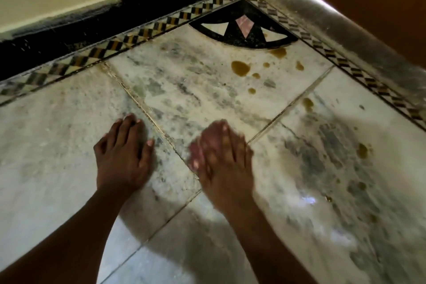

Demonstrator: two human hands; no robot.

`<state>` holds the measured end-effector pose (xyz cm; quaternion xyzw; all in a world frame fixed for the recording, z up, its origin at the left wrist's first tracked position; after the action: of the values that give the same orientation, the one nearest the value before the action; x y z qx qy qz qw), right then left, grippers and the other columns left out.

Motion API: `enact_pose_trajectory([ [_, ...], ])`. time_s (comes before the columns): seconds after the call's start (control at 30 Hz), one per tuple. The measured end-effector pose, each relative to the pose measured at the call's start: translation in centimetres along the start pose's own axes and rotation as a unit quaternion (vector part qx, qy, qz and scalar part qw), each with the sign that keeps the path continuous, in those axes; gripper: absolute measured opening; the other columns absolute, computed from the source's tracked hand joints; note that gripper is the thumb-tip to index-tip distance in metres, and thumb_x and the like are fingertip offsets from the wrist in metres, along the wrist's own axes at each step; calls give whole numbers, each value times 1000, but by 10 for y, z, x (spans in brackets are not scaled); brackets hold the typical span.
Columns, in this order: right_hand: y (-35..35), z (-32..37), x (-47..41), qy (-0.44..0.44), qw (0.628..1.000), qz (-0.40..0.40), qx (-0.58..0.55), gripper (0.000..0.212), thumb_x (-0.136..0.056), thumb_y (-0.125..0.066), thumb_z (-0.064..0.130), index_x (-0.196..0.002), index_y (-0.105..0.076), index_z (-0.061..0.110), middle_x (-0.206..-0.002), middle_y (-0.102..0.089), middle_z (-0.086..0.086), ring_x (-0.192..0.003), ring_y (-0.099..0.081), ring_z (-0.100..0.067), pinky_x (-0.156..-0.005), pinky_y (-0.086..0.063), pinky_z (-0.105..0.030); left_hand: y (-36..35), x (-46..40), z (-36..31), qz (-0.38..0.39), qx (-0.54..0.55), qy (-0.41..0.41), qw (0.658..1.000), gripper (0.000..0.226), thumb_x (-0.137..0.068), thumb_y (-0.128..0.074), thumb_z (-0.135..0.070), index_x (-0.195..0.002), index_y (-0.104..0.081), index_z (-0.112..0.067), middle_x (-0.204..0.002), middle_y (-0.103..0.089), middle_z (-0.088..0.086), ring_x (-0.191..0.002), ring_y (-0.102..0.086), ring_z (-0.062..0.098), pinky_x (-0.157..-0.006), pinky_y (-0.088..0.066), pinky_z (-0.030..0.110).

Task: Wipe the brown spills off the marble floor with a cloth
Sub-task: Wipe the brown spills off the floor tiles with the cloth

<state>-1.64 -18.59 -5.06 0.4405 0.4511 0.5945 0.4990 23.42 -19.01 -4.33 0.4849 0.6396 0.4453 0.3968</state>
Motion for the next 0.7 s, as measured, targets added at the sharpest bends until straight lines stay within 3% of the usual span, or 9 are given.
enact_pose_trajectory([
  [0.1,-2,-36,56,-45,999,-11,2,62,-102,-23,75,-162,-23,58,-180,-5,-5,-164,-9,-43,-128,-17,-59,-2,0,5,-4,0,-10,1000,67,-105,-30,-56,-161,-42,-20,-175,-33,5,-162,-27,29,-123,-25,54],
  [0.2,2,-70,12,-174,983,-55,-12,65,-101,-24,74,-162,-32,51,-179,-10,-15,-161,-11,-53,-128,-15,-67,-3,-1,2,-12,-18,-25,999,67,-105,-32,-54,-160,-44,-17,-173,-38,7,-159,-33,32,-122,-28,56],
  [0.27,3,-63,-25,-160,987,13,-33,66,-101,-22,75,-163,-25,52,-180,4,-13,-162,1,-52,-129,-2,-66,4,4,2,-16,-50,-7,999,67,-105,-32,-53,-160,-45,-16,-171,-41,10,-157,-39,36,-122,-30,61],
  [0.33,0,-59,-23,-77,995,67,-9,72,-96,-8,78,-163,-19,55,-179,13,-10,-162,9,-50,-129,4,-67,6,18,-7,9,-49,-8,999,69,-104,-30,-54,-162,-43,-17,-172,-39,11,-156,-39,38,-125,-27,63],
  [0.4,1,-60,20,-6,998,45,39,69,-98,-3,77,-163,-16,58,-180,9,-9,-163,1,-50,-128,-8,-70,5,35,-27,44,-36,-39,998,73,-102,-31,-56,-164,-40,-19,-174,-36,12,-157,-37,39,-127,-26,62],
  [0.47,1,-74,73,2,999,14,35,62,-102,-19,74,-161,-26,58,-180,-7,-10,-162,-14,-50,-126,-23,-64,-2,59,-54,50,-17,-90,995,74,-99,-39,-53,-165,-40,-18,-173,-36,12,-156,-41,38,-125,-30,59],
  [0.57,18,-118,92,-112,993,-43,18,64,-99,-31,74,-156,-47,49,-176,-25,-13,-157,-28,-52,-120,-32,-64,-21,119,-107,29,38,-140,989,72,-102,-43,-51,-168,-35,-22,-177,-30,3,-161,-36,27,-125,-33,52],
  [0.63,21,-124,66,-173,984,-44,3,74,-95,-21,78,-159,-41,48,-179,-12,-13,-161,-14,-52,-125,-20,-68,-30,155,-126,40,43,-146,988,71,-102,-44,-52,-167,-36,-24,-179,-25,-2,-164,-28,21,-127,-32,51],
  [0.7,11,-116,43,-198,980,19,-22,74,-93,-16,79,-162,-27,55,-180,7,-10,-163,6,-48,-129,-1,-68,-34,172,-134,36,22,-141,989,71,-102,-43,-52,-166,-40,-21,-178,-27,1,-165,-27,22,-127,-33,53],
])
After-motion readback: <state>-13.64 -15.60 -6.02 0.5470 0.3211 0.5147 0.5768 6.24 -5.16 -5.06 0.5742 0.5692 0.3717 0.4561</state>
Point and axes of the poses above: each hand's wrist, its own x-axis away from the middle knuckle, its own y-axis out of the back of the hand, z = x × y, the point moved 5 cm from there along -x, towards the middle knuckle
